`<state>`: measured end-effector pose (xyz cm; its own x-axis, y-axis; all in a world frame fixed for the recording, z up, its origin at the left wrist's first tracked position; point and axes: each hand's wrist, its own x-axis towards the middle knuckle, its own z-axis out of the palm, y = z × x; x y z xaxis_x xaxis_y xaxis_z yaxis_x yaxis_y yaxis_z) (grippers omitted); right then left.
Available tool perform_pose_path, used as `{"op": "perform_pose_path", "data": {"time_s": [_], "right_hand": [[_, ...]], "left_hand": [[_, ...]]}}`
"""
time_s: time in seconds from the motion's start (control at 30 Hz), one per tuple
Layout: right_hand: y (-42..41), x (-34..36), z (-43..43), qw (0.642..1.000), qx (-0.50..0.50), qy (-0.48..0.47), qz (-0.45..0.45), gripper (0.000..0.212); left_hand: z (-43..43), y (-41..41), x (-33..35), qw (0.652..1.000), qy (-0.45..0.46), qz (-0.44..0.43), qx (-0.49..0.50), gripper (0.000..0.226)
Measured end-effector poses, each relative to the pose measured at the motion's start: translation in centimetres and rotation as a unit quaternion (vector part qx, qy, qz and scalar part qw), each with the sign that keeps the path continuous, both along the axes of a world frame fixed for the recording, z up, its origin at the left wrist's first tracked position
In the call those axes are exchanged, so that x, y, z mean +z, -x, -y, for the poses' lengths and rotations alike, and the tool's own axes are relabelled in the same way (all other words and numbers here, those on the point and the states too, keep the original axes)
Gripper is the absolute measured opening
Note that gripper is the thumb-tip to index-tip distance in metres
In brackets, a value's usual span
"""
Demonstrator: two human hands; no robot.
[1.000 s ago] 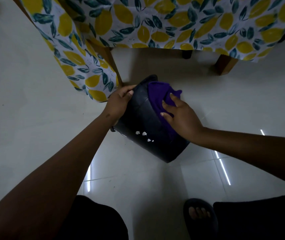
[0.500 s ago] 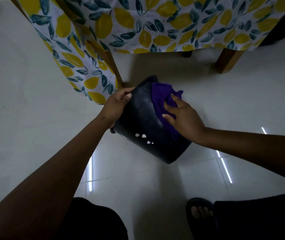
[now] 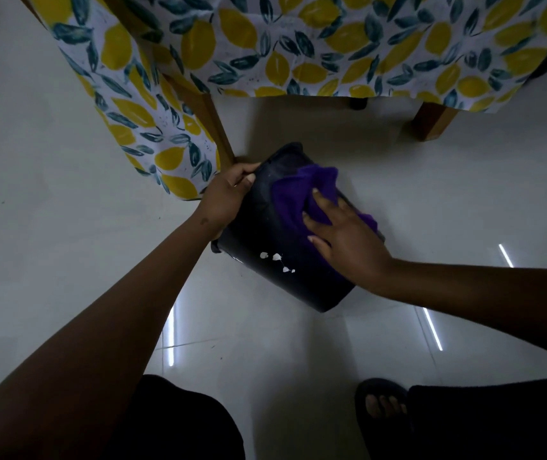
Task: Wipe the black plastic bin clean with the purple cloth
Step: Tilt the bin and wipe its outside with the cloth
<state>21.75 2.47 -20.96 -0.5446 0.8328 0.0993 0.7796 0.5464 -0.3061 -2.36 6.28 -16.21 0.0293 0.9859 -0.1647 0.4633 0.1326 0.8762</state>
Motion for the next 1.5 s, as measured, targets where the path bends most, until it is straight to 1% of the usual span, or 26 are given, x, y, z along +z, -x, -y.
{"op": "perform_pose_path", "data": {"time_s": [0.07, 0.13, 0.2, 0.27, 0.33, 0.37, 0.43, 0.5, 0.6, 0.67, 0.73, 0.8, 0.9, 1.0, 1.1, 1.17, 1.3, 1.37, 1.43, 1.5], "right_hand": [[0.5, 0.0, 0.3, 0.999, 0.022, -0.019, 0.016, 0.042], [0.5, 0.0, -0.5, 1.0, 0.021, -0.022, -0.003, 0.04], [0.0, 0.1, -1.6, 0.999, -0.005, -0.008, -0.035, 0.039], [-0.7, 0.1, -2.6, 0.996, -0.053, 0.016, -0.067, 0.038], [-1.1, 0.0, -2.6, 0.993, -0.085, 0.03, -0.073, 0.037], [-1.2, -0.1, -2.2, 0.994, -0.083, 0.029, -0.069, 0.037], [-1.0, -0.3, -1.0, 0.997, -0.053, 0.009, -0.047, 0.038], [-0.6, -0.1, -0.1, 1.0, -0.017, -0.024, 0.005, 0.039], [0.0, 0.4, 0.3, 0.99, 0.044, -0.116, 0.071, 0.044], [0.1, 0.3, 0.2, 0.983, 0.075, -0.143, 0.086, 0.044], [0.1, 0.3, -0.7, 0.991, 0.063, -0.104, 0.058, 0.041], [0.1, 0.4, -1.8, 0.999, 0.021, -0.046, 0.015, 0.039], [-0.3, 0.5, -2.6, 0.999, -0.032, -0.006, -0.012, 0.04], [-0.7, 0.3, -0.9, 0.998, -0.049, -0.025, 0.011, 0.042], [0.0, 0.2, 1.7, 0.997, 0.006, -0.033, 0.07, 0.054], [0.7, 0.2, 2.0, 0.995, 0.026, -0.036, 0.094, 0.056], [1.1, 0.4, 0.2, 0.999, 0.008, -0.033, 0.034, 0.045], [1.0, 0.3, -1.4, 1.0, -0.003, -0.019, 0.0, 0.042], [0.7, 0.5, -3.3, 0.998, -0.031, 0.021, -0.042, 0.042], [0.1, 0.6, -4.7, 0.992, -0.068, 0.077, -0.066, 0.042]], "left_hand": [[-0.2, 0.1, 0.0, 1.0, 0.016, 0.011, 0.001, 0.033], [-0.3, 0.0, 0.2, 0.999, 0.027, 0.029, 0.006, 0.033], [-0.5, -0.1, 0.2, 0.999, 0.036, 0.039, 0.012, 0.033], [-0.5, -0.1, 0.2, 0.998, 0.036, 0.046, 0.014, 0.033], [-0.4, 0.0, 0.1, 0.998, 0.031, 0.046, 0.015, 0.03], [-0.3, 0.0, 0.2, 0.999, 0.028, 0.042, 0.016, 0.029], [-0.1, 0.1, 0.2, 0.999, 0.025, 0.04, 0.019, 0.027], [0.0, 0.2, 0.2, 0.999, 0.027, 0.034, 0.021, 0.028], [0.1, 0.3, 0.3, 0.999, 0.033, 0.021, 0.023, 0.03], [0.1, 0.2, 0.4, 0.999, 0.04, 0.022, 0.019, 0.031], [0.0, 0.1, 0.7, 0.998, 0.048, 0.034, 0.018, 0.031], [-0.1, 0.1, 0.8, 0.997, 0.054, 0.053, 0.02, 0.032], [-0.2, 0.1, 0.8, 0.997, 0.054, 0.061, 0.015, 0.031], [-0.2, 0.2, 0.5, 0.998, 0.044, 0.046, 0.022, 0.029], [-0.3, 0.3, 0.3, 0.999, 0.035, 0.01, 0.023, 0.032], [-0.4, 0.2, 0.4, 0.999, 0.037, -0.004, 0.024, 0.032], [-0.2, 0.0, 0.8, 0.999, 0.04, 0.006, 0.02, 0.032], [0.2, 0.1, 1.2, 0.998, 0.048, 0.031, 0.014, 0.03], [0.5, 0.8, 1.6, 0.996, 0.071, 0.047, -0.005, 0.027], [0.8, 2.2, 1.9, 0.993, 0.106, 0.036, -0.036, 0.023]]}}
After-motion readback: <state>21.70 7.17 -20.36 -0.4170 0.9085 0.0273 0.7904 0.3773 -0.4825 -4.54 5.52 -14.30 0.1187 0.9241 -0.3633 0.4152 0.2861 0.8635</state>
